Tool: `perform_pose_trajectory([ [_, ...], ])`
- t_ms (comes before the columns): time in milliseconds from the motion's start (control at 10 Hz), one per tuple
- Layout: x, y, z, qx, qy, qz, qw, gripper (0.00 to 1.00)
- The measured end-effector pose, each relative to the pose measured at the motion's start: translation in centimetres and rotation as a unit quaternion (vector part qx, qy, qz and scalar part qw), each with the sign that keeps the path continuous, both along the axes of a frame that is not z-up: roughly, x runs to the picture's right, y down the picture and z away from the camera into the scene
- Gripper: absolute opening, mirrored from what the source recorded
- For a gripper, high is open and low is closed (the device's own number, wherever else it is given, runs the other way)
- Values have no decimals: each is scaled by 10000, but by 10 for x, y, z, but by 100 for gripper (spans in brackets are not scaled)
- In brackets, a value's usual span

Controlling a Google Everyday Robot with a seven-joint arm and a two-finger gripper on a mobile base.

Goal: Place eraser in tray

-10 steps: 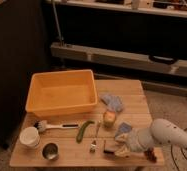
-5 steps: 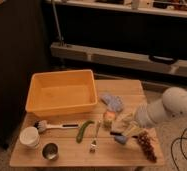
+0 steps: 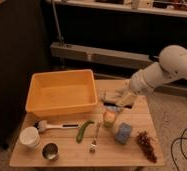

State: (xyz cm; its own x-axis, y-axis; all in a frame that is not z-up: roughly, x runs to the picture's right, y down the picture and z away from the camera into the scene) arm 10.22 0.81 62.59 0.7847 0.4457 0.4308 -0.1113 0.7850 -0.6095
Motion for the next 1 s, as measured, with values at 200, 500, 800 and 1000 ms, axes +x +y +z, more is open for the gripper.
perform_pose_trajectory([
  [200,-44,-27,3,68,-193,-53,9998,0],
  [500,-115,-56,8,232,-448,-92,9987,0],
  [800,-182,-74,15,444,-723,-162,9963,0],
  [1000,-232,-83,30,567,-988,-157,9934,0],
])
